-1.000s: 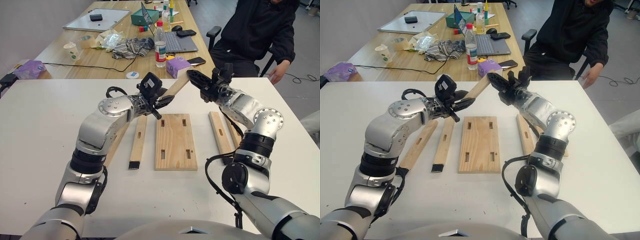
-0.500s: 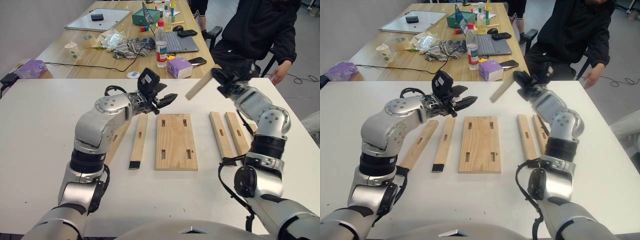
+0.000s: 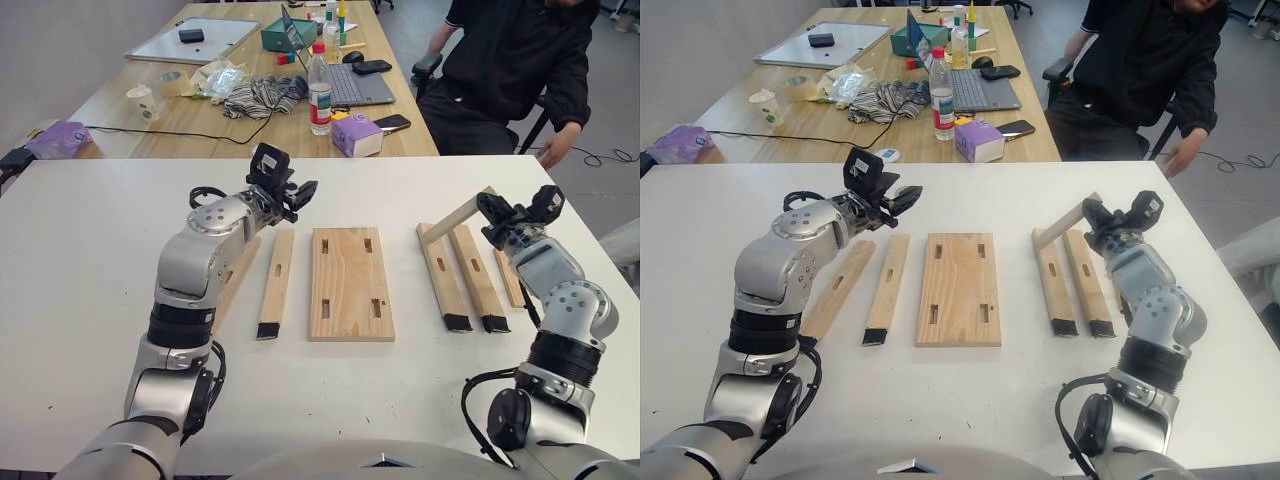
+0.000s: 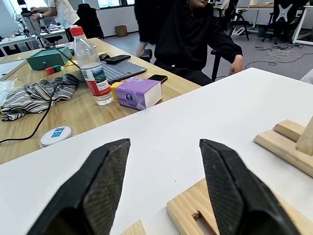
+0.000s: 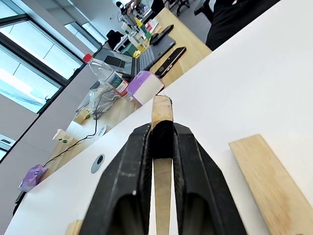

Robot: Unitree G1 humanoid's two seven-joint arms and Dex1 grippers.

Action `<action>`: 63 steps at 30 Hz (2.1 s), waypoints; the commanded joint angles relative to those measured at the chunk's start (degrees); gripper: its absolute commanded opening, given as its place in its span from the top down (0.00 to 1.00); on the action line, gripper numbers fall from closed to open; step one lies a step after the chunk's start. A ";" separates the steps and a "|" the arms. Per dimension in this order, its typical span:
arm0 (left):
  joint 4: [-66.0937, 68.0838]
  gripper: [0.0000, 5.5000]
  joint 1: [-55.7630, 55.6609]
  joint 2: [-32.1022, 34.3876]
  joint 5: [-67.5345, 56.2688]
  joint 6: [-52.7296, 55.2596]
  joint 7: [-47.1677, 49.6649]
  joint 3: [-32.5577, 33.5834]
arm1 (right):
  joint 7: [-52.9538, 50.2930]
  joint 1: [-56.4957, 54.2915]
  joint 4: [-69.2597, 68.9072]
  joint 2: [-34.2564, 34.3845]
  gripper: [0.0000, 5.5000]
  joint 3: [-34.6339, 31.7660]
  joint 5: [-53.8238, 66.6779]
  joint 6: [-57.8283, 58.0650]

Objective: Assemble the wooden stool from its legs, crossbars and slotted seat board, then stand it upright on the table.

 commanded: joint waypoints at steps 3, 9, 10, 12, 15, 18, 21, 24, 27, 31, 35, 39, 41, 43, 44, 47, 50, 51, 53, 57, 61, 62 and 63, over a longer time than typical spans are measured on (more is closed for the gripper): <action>0.39 0.53 0.97 0.50 0.75 -0.75 -0.30 -0.21 | -2.36 3.60 -4.76 -1.21 0.92 -2.67 3.01 3.16; 0.24 0.53 1.83 0.52 1.25 -1.23 -0.27 -0.17 | -3.13 5.11 -7.13 -3.27 0.92 -3.57 4.03 4.83; 0.22 0.53 1.83 0.56 1.25 -1.31 -0.31 -0.18 | -2.66 5.61 -6.81 -3.70 0.92 -3.01 3.34 4.45; 0.42 0.53 1.68 0.66 1.30 -1.52 -0.46 -0.26 | -2.18 6.37 -6.20 -3.84 0.92 -2.50 2.70 3.74; 0.68 0.53 1.47 0.88 1.43 -1.68 -0.64 -0.37 | -1.78 7.41 -5.83 -3.31 0.92 -2.00 2.65 3.40; 0.89 0.53 1.30 0.92 1.60 -1.91 -0.79 -0.35 | -1.03 8.32 -5.27 -3.96 0.92 -1.39 1.44 2.15; 0.84 0.53 1.30 0.82 1.76 -2.20 -0.92 -0.52 | 0.83 10.00 -5.55 -4.71 0.92 1.66 -2.35 0.23; 0.87 0.53 1.15 0.75 1.81 -2.47 -0.99 -0.55 | 1.40 10.63 -5.96 -4.25 0.92 3.66 -4.21 -1.55; 1.01 0.53 1.06 0.69 1.83 -2.69 -1.01 -0.52 | 0.81 10.72 -6.15 -2.43 0.92 4.71 -4.58 -2.58; 1.03 0.53 1.01 0.39 1.82 -2.90 -0.86 -0.60 | 1.13 13.92 -10.18 -0.72 0.92 9.22 -8.25 -7.40; 1.19 0.53 1.05 0.07 1.84 -3.10 -0.71 -0.57 | 0.91 19.60 -12.56 3.93 0.92 12.86 -11.17 -13.19; 1.11 0.53 1.29 -0.17 2.00 -3.22 -0.62 -0.60 | 1.13 21.65 -13.72 3.53 0.92 16.05 -14.43 -16.45; 0.93 0.53 1.63 -0.40 2.15 -3.28 -0.40 -0.54 | 1.87 22.66 -15.28 2.52 0.92 19.36 -17.33 -17.94; 1.23 0.53 1.45 -0.66 2.31 -3.49 -0.14 -0.48 | 3.09 23.32 -17.46 1.01 0.92 23.47 -21.44 -19.78; 1.41 0.53 1.28 -0.80 2.37 -3.59 -0.01 -0.42 | 3.55 23.55 -18.11 0.62 0.92 24.85 -23.03 -20.49; 1.74 0.53 1.10 -0.82 2.58 -4.02 0.11 -0.31 | 4.09 25.06 -17.47 1.16 0.92 26.36 -25.43 -20.69; 1.68 0.53 0.80 -1.05 2.80 -4.62 0.38 -0.37 | 5.46 27.75 -18.64 0.60 0.92 27.94 -27.25 -20.92; 2.13 0.53 0.39 -1.30 3.13 -5.48 0.22 -1.01 | 6.34 28.77 -19.35 0.19 0.92 28.46 -27.73 -21.06; 3.56 0.53 -1.41 -2.83 3.60 -7.33 -0.03 -2.66 | 7.98 30.12 -20.20 -0.27 0.92 29.25 -27.86 -20.38; 7.73 0.53 -5.24 -7.59 3.73 -10.24 -0.61 -5.47 | 9.16 29.61 -19.03 -0.98 0.92 31.25 -28.24 -17.41; 9.79 0.63 -6.57 -12.90 2.37 -10.63 -2.19 -8.35 | 9.70 24.58 -17.95 -2.43 0.92 32.92 -28.99 -11.98; 9.97 0.66 -7.10 -14.22 1.95 -10.55 -2.15 -8.34 | 9.70 23.16 -17.86 -2.56 0.92 32.89 -28.69 -10.36; 10.03 0.70 -7.91 -15.72 1.17 -10.54 -1.91 -7.76 | 9.93 22.30 -17.85 -2.94 0.92 33.14 -28.85 -9.19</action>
